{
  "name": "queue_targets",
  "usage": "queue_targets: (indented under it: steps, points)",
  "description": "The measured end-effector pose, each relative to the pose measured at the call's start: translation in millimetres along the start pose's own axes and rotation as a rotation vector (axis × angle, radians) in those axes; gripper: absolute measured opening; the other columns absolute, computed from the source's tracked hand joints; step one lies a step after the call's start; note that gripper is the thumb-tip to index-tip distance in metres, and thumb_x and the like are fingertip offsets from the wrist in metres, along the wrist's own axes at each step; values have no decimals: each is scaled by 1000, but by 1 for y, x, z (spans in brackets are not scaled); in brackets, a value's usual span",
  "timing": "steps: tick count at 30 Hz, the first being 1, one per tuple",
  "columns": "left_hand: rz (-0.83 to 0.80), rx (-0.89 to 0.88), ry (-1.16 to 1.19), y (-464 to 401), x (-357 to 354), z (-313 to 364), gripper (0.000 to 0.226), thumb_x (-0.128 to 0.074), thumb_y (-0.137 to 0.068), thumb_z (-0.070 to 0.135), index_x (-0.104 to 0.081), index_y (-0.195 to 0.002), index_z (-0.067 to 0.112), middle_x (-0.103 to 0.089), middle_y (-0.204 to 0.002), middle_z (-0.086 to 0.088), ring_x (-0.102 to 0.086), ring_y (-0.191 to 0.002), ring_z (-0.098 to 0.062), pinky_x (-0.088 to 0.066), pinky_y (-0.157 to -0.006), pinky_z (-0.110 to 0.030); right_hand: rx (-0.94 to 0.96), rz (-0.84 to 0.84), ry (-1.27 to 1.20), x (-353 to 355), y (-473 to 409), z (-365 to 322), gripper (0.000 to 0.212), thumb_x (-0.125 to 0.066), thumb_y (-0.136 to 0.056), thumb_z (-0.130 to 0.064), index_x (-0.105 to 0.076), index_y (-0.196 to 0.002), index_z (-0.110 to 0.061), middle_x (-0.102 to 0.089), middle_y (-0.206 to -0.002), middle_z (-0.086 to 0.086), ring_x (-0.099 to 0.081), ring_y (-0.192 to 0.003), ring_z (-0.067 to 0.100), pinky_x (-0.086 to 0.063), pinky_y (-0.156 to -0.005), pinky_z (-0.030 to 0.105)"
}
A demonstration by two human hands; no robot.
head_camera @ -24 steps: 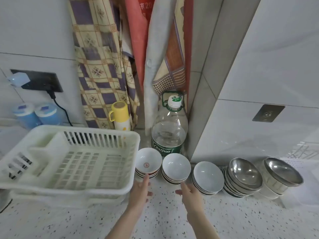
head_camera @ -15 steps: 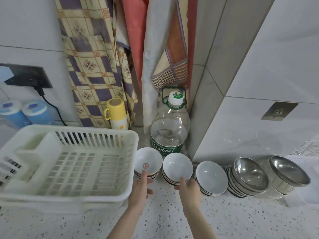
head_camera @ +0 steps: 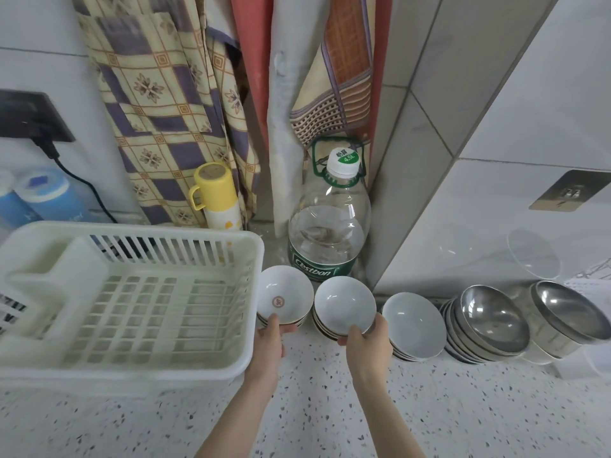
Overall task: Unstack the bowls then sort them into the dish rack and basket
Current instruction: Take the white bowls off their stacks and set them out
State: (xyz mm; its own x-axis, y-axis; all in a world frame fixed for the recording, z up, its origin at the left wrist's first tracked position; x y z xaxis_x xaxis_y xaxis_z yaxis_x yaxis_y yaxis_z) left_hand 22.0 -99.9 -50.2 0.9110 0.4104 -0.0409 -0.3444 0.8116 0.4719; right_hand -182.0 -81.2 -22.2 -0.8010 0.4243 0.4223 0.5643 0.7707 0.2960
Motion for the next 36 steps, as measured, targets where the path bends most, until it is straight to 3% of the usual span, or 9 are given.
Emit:
queue_targets:
  steps: [2,8,11,14,16,20,24,36]
  points:
    - [-11,18,21,1,-2,0,23,-49,-99,13,-60,-81,23,-74,-76,-9,-29,-29,-4,-27,-32,-13,22,12,-23,1,-1,-2,41,-45,-88,-2,-46,-126,-17,-68,-102,8,-64,-55,-6,-36,-43,13]
    - [-78,64,53,2,-2,-5,26,-47,-101,15,-63,-80,12,-72,-75,-9,-32,-30,-3,-31,-38,-11,46,15,-85,4,0,-8,37,-41,-90,-2,-45,-122,-20,-59,-97,-12,-65,-56,14,-39,-47,21]
    - [-124,49,60,5,-3,-5,30,-47,-102,18,-64,-78,14,-73,-77,-7,-33,-32,-4,-34,-43,-13,49,33,-126,9,5,-8,43,-41,-91,-3,-42,-130,-21,-63,-87,-9,-65,-59,15,-42,-50,24]
    - [-182,27,102,10,-6,-3,21,-47,-103,18,-62,-88,17,-71,-74,-6,-36,-35,-3,-34,-43,-14,57,28,-195,15,11,-8,48,-41,-92,-6,-38,-135,-29,-68,-75,4,-64,-57,6,-44,-54,26]
    - [-215,5,168,14,-9,0,17,-47,-103,17,-60,-97,26,-69,-74,-10,-39,-38,-1,-35,-41,-13,71,39,-241,20,15,-9,50,-42,-92,-6,-37,-132,-35,-68,-71,6,-63,-57,3,-46,-58,28]
    - [-254,-78,192,21,-11,7,33,-50,-102,16,-50,-121,44,-69,-72,-13,-44,-46,-7,-35,-41,-16,93,74,-286,33,22,-9,49,-44,-92,-8,-39,-131,-37,-66,-57,1,-62,-59,7,-50,-64,35]
    - [-261,-118,147,29,-13,6,50,-50,-102,18,-39,-134,54,-71,-74,-15,-46,-50,-12,-34,-43,-20,120,85,-344,47,32,-8,51,-44,-91,-4,-40,-131,-36,-67,-56,-1,-60,-55,2,-48,-59,30]
    - [-327,-121,133,85,6,-15,53,-51,-101,19,-41,-124,65,-70,-73,-18,-46,-47,-12,-35,-41,-19,140,137,-452,84,74,19,50,-46,-88,-1,-47,-120,-39,-64,-54,-3,-59,-51,6,-47,-55,28]
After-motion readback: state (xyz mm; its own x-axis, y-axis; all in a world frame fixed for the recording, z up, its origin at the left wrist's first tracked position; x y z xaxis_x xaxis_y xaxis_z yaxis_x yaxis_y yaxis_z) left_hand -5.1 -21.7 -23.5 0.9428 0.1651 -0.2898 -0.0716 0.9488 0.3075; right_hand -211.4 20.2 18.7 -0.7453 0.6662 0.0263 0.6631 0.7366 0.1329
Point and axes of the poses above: each hand's wrist, its own y-axis away from the middle knuckle, its own x-axis out of the back of the hand, z = x × y, the point moved 7 cm from there along -y, towards the middle knuckle
